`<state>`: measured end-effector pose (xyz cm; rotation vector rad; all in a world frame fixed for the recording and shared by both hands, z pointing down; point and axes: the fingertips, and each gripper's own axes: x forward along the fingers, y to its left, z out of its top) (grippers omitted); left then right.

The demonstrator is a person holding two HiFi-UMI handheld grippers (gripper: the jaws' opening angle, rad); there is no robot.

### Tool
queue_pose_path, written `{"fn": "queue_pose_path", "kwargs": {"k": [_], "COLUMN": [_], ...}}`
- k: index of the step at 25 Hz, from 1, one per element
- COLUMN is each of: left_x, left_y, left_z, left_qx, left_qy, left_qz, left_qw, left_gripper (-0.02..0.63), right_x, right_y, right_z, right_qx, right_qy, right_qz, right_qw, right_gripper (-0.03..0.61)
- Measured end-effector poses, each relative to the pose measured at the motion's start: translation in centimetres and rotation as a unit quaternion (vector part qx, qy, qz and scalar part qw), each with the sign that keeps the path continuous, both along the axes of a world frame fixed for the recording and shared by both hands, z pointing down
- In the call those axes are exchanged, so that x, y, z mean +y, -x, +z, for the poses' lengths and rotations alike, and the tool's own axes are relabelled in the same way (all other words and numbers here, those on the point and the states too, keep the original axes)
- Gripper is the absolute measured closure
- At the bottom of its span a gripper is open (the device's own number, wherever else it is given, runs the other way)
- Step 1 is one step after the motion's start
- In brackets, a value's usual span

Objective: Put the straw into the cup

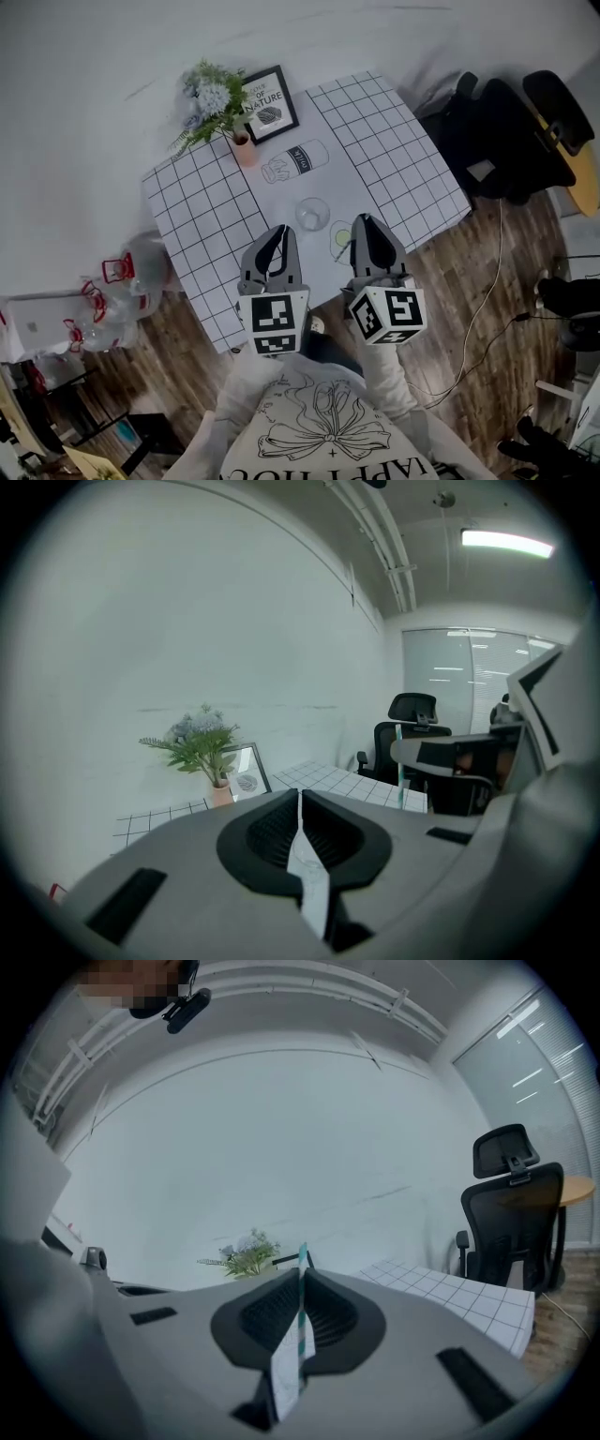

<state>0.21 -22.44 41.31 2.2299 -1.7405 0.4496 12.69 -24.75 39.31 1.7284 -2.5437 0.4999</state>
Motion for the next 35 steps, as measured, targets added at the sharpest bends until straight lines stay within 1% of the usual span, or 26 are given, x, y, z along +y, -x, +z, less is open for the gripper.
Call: {"fn": "queue_pose_path", "kwargs": {"k": [13, 22, 31, 35], "left_x": [-4.8, -6.8, -8.0, -8.0], "left_y": [1.6, 2.5, 3.7, 4.2], "left_z": [2.5, 4.4, 6.9, 8.1], "left_qx": [0.008, 0.015, 0.021, 0.022], "left_qy": [0.027, 0.048, 0.073, 0.084], "left_qz": [-0.002, -0.001, -0.008, -0.013], "left_qw": [0.9996, 0.9988, 0.9971, 0.9961], "left_gripper": [0.600, 0.600, 0.600, 0.600], "right_x": [-5.8, -8.6, -10.1, -10.2], "right_y": [3.5, 5.3, 6.4, 6.7], "right_z": [1.3, 2.9, 6.5, 8.2], "right_qx": [0.006, 0.013, 0.027, 0.026], "right_qy": [0.009, 0.023, 0.053, 0.067], "right_qz": [-0.025, -0.033, -0.043, -0.046], "right_qw": [1.000, 0.999, 0.997, 0.996], "right_gripper": [0.565, 0.565, 0.565, 0.565]}}
